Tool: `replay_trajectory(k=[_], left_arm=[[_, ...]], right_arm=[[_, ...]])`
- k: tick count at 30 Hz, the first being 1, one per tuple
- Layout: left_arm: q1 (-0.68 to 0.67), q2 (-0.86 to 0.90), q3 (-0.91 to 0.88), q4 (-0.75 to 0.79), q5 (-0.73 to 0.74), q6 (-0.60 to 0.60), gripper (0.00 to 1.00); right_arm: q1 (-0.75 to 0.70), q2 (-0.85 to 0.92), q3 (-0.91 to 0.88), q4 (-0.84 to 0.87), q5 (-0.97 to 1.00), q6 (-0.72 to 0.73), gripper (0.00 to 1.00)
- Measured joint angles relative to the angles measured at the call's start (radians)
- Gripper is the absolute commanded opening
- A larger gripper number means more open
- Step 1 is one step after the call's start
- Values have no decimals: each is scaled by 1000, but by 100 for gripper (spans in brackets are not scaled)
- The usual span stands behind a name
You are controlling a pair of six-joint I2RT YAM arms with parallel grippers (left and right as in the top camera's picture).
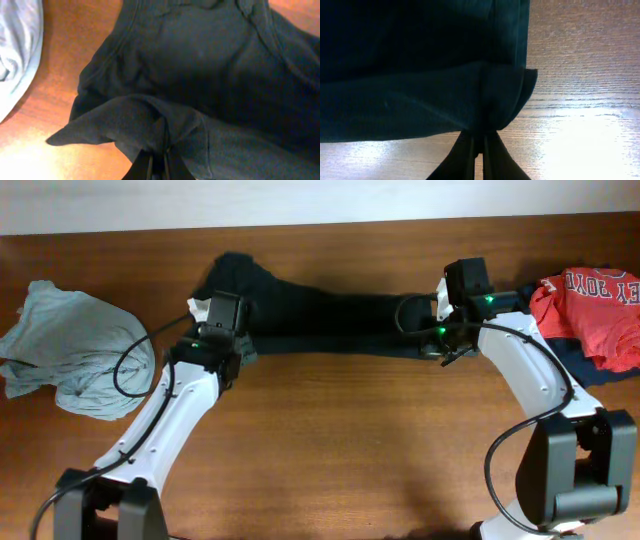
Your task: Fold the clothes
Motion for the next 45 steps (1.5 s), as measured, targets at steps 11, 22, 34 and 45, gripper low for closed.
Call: replay_trajectory(k=[11,22,34,45], left_arm=[[0,161,0,151,-20,29,1],[0,265,0,370,-86,57,7],[2,333,5,442,-135,152,69],[34,339,262,242,-138,287,70]], right_arm=[[1,74,0,61,36,-1,4],[3,188,0,188,53,0,4],[0,237,5,176,81,7,79],[0,177,178,95,90,0,89]])
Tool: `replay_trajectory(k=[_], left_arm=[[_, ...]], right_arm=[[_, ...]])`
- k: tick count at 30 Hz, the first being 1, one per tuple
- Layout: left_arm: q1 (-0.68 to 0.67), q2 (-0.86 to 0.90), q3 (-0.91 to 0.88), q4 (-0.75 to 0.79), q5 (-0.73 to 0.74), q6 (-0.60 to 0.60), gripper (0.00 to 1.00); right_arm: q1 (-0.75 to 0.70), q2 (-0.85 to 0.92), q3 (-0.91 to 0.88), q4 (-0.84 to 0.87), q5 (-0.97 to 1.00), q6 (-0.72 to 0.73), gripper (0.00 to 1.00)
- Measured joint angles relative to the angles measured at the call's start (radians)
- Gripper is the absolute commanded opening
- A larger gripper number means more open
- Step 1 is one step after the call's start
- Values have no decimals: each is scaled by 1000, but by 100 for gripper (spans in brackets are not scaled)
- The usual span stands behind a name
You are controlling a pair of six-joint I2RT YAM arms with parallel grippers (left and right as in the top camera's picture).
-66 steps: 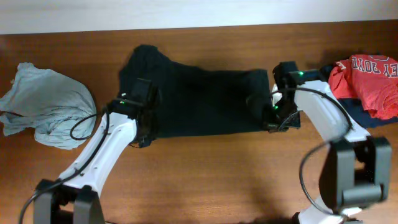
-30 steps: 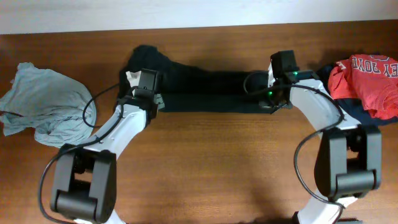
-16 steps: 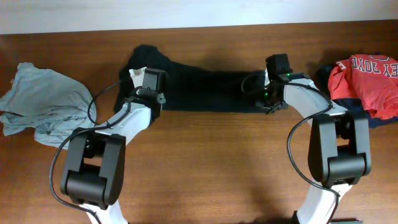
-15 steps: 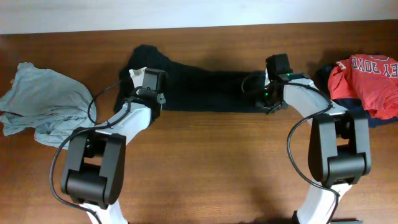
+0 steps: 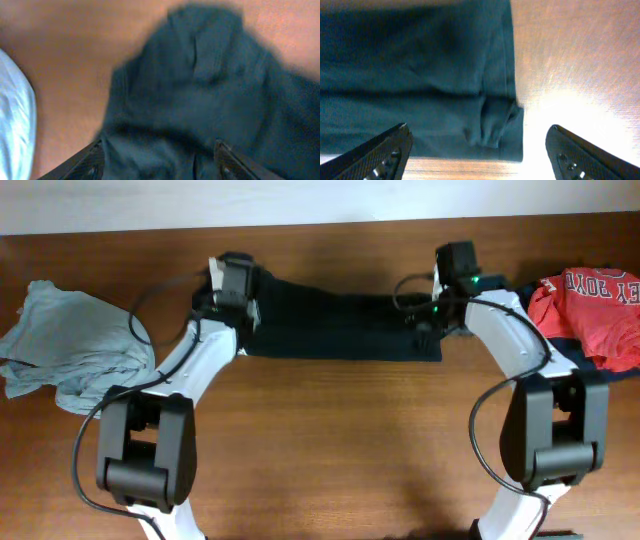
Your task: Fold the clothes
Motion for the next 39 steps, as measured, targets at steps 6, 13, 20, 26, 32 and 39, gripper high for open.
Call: replay_trajectory(k=[6,13,20,26,32,39], left_arm=[[48,2,49,132,55,28,70],[104,92,55,387,177,63,73],[103,285,121,472,273,144,71],[101,431,381,304,313,183,56],[101,474,510,204,323,198,43],[101,475,513,113,314,199,42]], right_arm=[[0,-13,14,69,1,-3,89],[0,-4,14,159,4,-24,88],[0,37,14,151,4,-29,88],[0,40,14,144,4,-31,88],[0,40,14,142,4,-31,88],[0,40,14,139,3,-31,87]])
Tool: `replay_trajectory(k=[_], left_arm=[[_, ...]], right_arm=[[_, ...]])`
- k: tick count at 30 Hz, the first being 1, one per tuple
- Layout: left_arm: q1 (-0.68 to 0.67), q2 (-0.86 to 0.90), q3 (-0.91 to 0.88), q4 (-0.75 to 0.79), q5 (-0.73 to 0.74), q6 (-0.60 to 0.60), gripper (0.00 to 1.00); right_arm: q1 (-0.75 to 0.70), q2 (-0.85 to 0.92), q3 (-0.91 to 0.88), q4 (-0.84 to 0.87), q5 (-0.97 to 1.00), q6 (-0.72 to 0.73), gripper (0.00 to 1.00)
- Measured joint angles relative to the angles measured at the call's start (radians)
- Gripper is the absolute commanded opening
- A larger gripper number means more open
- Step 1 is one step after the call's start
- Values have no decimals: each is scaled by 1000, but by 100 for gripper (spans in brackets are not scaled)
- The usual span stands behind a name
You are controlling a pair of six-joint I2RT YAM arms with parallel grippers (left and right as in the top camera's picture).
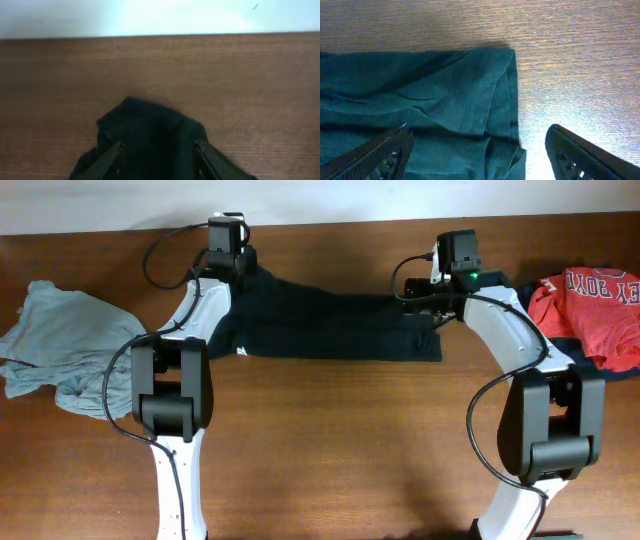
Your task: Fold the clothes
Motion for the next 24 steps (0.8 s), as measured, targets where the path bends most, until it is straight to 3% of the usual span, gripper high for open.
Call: replay_trajectory(k=[14,18,24], left_arm=[[0,48,0,-29,-6,0,41],[0,54,0,-27,-6,1,16],[0,54,0,-9,-7,3,1]], right_arm=[[0,0,0,-18,-8,-1,87],[0,0,0,-18,-8,-3,84],[0,0,0,-19,-11,-5,83]])
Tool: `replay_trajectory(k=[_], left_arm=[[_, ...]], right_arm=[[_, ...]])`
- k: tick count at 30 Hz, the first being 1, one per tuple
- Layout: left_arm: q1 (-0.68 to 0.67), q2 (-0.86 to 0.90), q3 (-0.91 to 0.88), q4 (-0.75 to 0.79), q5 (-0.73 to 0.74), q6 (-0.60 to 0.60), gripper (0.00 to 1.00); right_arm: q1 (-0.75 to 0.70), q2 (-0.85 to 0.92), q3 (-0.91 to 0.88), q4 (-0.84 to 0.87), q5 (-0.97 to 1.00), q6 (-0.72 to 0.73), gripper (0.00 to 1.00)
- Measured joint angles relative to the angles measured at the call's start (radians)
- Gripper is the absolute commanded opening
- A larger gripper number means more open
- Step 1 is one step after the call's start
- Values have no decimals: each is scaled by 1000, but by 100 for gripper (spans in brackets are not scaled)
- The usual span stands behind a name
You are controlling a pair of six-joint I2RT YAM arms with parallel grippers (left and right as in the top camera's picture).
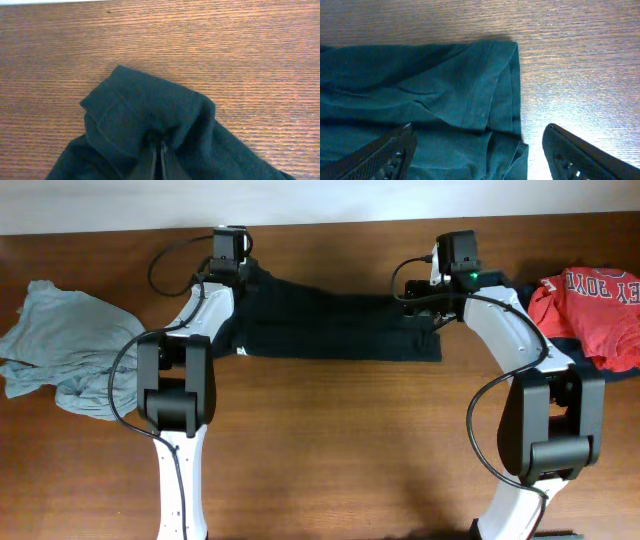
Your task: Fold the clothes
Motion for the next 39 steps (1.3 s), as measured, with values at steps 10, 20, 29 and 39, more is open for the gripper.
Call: replay_trajectory(k=[10,20,29,39], left_arm=[[0,1,179,-256,0,0,1],[-21,1,267,-427,0,0,1],[-43,1,267,-439,0,0,1],[-43,1,267,-452,0,0,1]], right_arm=[[0,3,0,-15,-5,-7,73],[0,140,0,84,-63,-15,72],[26,179,0,148,-80,-47,47],[39,180,0,161,-71,-60,4]])
